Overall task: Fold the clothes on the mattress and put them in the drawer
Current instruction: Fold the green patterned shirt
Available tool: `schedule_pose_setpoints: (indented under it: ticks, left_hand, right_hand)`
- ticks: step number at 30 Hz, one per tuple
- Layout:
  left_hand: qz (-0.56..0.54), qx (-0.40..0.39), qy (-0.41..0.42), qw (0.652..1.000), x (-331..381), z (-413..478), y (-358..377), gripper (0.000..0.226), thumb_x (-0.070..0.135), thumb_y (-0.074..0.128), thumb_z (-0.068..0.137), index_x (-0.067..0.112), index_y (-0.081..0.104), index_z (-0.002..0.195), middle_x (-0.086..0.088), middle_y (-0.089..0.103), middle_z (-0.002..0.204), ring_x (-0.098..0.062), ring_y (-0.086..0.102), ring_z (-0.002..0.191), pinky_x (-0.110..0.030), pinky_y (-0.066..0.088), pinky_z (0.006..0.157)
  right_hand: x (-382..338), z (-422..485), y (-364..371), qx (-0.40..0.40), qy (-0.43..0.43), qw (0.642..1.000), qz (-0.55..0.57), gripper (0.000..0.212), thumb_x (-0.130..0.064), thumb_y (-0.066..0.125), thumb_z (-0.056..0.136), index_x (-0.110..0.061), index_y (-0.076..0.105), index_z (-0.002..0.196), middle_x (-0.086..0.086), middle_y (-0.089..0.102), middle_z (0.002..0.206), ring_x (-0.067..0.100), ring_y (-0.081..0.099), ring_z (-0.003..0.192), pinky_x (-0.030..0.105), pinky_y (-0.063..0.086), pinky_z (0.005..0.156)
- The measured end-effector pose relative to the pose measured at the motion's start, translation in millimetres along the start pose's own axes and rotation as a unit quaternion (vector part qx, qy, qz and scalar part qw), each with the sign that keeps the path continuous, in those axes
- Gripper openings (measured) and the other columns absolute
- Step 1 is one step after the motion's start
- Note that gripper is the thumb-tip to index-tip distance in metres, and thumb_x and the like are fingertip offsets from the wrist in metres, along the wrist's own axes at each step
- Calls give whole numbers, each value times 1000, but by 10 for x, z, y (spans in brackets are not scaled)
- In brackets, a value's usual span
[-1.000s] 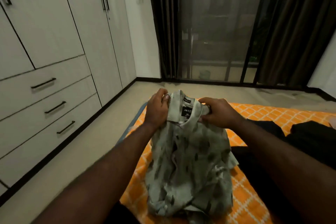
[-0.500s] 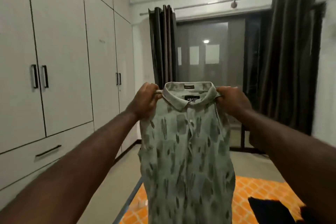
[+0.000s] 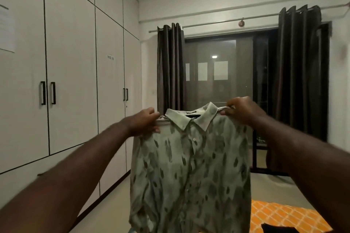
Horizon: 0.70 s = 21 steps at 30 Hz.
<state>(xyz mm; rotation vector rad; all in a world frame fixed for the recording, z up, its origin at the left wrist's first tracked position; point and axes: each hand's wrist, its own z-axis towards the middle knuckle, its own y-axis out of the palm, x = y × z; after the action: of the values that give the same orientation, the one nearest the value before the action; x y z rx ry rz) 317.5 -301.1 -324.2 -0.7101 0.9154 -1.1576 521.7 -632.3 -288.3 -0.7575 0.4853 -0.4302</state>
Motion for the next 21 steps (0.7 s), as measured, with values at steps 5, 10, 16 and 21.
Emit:
schedule_pose_setpoints:
  ticks: [5, 10, 16, 21]
  left_hand:
    - [82, 88, 6, 993, -112, -25, -113, 26, 47, 54, 93, 22, 54, 87, 2, 52, 85, -16, 48, 75, -39, 42, 69]
    - [48, 125, -148, 980, -260, -155, -164, 16, 10, 61, 84, 22, 51, 83, -1, 52, 85, -27, 56, 80, -38, 51, 64]
    - [-91, 237, -270, 929, -83, -52, -159, 21, 7, 63, 84, 19, 75, 96, -11, 58, 97, -31, 59, 87, -35, 49, 74]
    - [-216, 290, -337, 869, 52, 78, -252, 17, 3, 67, 87, 13, 78, 95, -10, 71, 97, -26, 63, 92, -33, 54, 82]
  right_hand:
    - [15, -14, -108, 0, -61, 993, -98, 34, -65, 69, 84, -31, 65, 80, -4, 65, 80, 13, 62, 71, 37, 57, 68]
    - [91, -42, -193, 3, -13, 997, -72, 37, -62, 72, 83, -26, 62, 77, 1, 64, 81, 19, 63, 74, 39, 56, 71]
    - [191, -36, -122, -11, 81, 996, 22, 23, -38, 73, 93, -18, 64, 101, 11, 64, 102, 28, 63, 92, 51, 58, 85]
    - [206, -37, -101, 31, 145, 974, 170, 8, -18, 73, 95, -14, 67, 99, 9, 61, 97, 26, 63, 79, 41, 61, 60]
